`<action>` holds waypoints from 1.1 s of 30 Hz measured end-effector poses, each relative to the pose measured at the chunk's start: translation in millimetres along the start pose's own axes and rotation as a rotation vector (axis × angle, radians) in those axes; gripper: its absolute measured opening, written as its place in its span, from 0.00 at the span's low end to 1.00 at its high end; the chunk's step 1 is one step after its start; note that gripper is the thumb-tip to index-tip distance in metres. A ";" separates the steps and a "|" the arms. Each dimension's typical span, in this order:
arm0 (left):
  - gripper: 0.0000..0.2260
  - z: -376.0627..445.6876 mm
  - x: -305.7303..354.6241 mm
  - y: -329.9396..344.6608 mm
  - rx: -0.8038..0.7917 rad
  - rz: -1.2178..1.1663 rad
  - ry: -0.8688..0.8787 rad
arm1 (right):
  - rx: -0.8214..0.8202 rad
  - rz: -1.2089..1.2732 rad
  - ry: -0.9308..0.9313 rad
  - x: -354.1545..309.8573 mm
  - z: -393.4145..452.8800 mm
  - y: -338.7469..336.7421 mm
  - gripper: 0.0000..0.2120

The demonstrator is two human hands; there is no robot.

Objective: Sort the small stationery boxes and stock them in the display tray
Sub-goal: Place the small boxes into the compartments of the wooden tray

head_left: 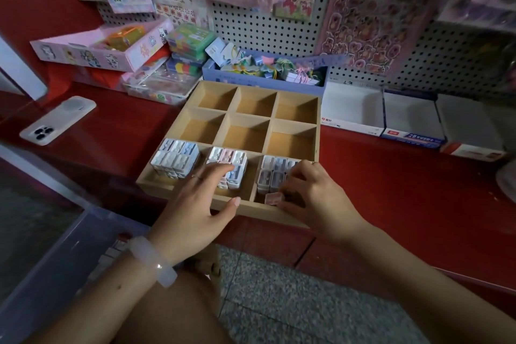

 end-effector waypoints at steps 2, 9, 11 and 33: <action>0.28 -0.7 -0.2 -0.4 0.012 0.017 0.005 | 0.015 -0.005 -0.031 0.9 -3.3 -3.5 0.16; 0.28 -2.0 -2.5 1.9 0.020 0.044 0.014 | 0.016 -0.043 -0.083 9.2 -17.5 -21.1 0.19; 0.27 -2.8 -2.3 2.9 0.017 0.043 0.025 | 0.014 -0.114 -0.132 11.4 -21.5 -25.0 0.18; 0.25 -7.2 -15.2 8.1 0.000 -0.007 0.015 | 0.034 -0.050 -0.025 24.6 -16.0 -13.6 0.27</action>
Point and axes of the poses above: each hand's wrist, its own z-axis towards the middle knuckle, its own y-axis out of the palm, x = y × z, the point moved 6 cm from there along z, towards the middle knuckle, and after that the axes turned 2 degrees about -y, right-handed, at the moved point
